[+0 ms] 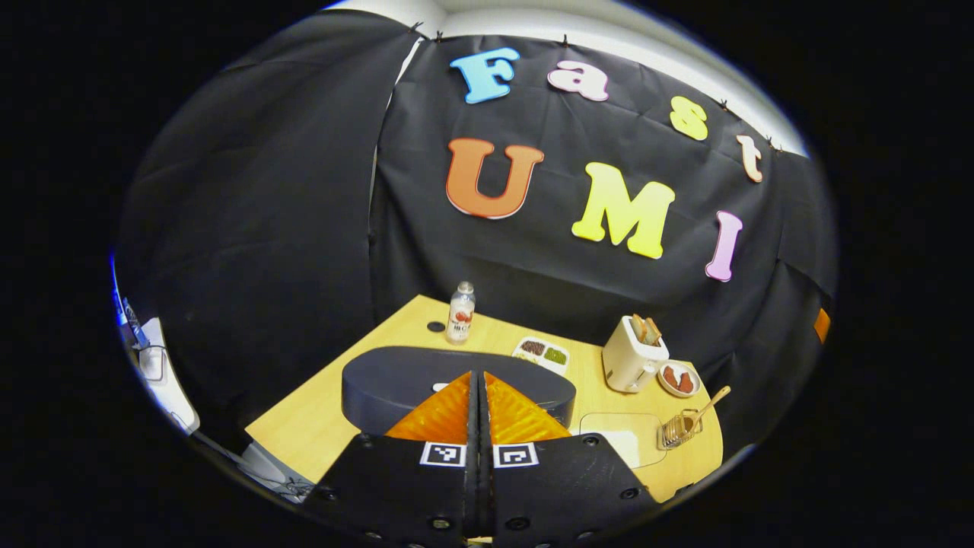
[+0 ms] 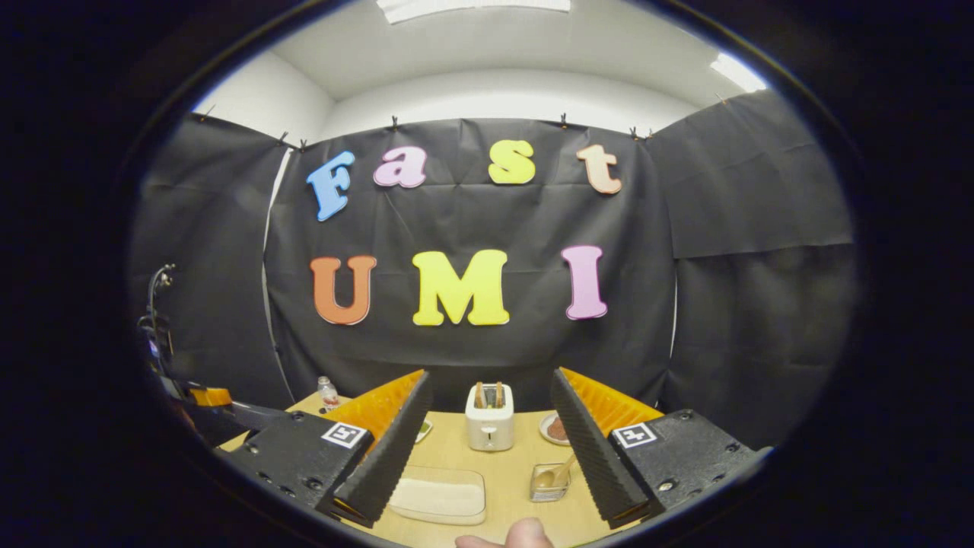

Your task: Close the left gripper, press the button to open the rice cooker; take a wooden spoon from the chopstick holder with the right hand, scoop a spoonful of rice and pour it into the rice cooker, then put the wooden spoon back into the chopstick holder.

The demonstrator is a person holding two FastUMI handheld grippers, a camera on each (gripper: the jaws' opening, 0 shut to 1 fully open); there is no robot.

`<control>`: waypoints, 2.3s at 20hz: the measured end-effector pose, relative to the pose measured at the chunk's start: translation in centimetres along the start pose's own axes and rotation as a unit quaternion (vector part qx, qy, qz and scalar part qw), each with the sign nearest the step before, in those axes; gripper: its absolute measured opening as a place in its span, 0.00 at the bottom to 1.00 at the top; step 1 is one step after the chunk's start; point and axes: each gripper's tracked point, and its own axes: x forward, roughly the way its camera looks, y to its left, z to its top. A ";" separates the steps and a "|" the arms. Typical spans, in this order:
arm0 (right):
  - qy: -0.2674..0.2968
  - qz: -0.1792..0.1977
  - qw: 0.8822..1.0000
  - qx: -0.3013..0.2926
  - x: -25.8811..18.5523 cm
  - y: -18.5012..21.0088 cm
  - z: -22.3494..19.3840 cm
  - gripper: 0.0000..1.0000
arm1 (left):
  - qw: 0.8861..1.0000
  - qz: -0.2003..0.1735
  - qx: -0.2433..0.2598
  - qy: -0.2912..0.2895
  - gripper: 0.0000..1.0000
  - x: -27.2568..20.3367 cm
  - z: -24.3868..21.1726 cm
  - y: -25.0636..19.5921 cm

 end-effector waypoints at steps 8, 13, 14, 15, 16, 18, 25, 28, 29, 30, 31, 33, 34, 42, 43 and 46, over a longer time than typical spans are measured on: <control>-0.010 -0.006 1.000 0.003 -0.1 -1.7 0.5 1.00 | 0.994 -0.012 0.028 -0.102 0.00 -2.2 6.8 -1.8; -0.002 -0.015 1.000 0.000 -0.4 -3.2 -0.2 1.00 | 0.987 -0.035 0.028 -0.155 0.36 -5.3 9.5 -3.6; 0.002 -0.016 1.000 0.001 -0.6 -3.3 -0.5 1.00 | 0.986 -0.029 0.025 -0.161 0.54 -6.1 9.7 -3.7; 0.006 -0.018 1.000 0.002 -0.7 -3.6 -0.8 1.00 | 0.986 -0.029 0.022 -0.164 0.72 -6.4 9.8 -3.7; 0.010 -0.019 1.000 0.002 -0.8 -3.9 -1.1 1.00 | 0.985 -0.025 0.020 -0.169 0.90 -6.6 9.8 -3.6; 0.018 -0.020 1.000 0.003 -1.1 -4.6 -1.9 1.00 | 0.984 -0.017 0.028 -0.176 0.94 -7.0 9.6 -3.5; 0.083 -0.019 0.996 0.027 -0.2 -8.6 -7.6 1.00 | 0.983 -0.026 0.056 -0.171 0.94 -8.4 7.9 -6.4; 0.122 -0.019 0.991 0.042 2.2 -10.6 -11.7 1.00 | 0.984 -0.026 0.062 -0.167 0.94 -8.5 7.4 -8.0; 0.135 -0.019 0.990 0.044 3.0 -11.3 -13.1 1.00 | 0.984 -0.025 0.063 -0.167 0.94 -8.5 7.3 -8.4; 0.145 -0.018 0.988 0.049 3.9 -11.9 -14.3 1.00 | 0.983 -0.025 0.065 -0.168 0.94 -8.4 7.4 -8.7; 0.153 -0.011 0.987 0.053 5.0 -12.2 -15.6 1.00 | 0.983 -0.025 0.067 -0.169 0.94 -8.4 7.4 -9.0; 0.174 -0.006 0.983 0.057 7.0 -13.2 -18.4 1.00 | 0.983 -0.014 0.073 -0.170 0.94 -7.8 7.3 -9.6; 0.186 -0.006 0.981 0.061 8.1 -13.8 -19.9 0.97 | 0.983 -0.010 0.076 -0.168 0.94 -7.6 7.2 -9.8; 0.266 -0.003 0.956 0.121 16.7 -15.9 -30.3 1.00 | 0.988 0.028 0.070 -0.133 0.95 -5.5 6.2 -10.8; 0.273 -0.004 0.954 0.125 17.7 -16.1 -31.1 1.00 | 0.988 0.034 0.070 -0.130 0.95 -5.4 6.0 -10.8; 0.297 0.002 0.944 0.143 20.2 -16.1 -33.5 0.98 | 0.988 0.055 0.074 -0.123 0.95 -5.5 5.7 -10.3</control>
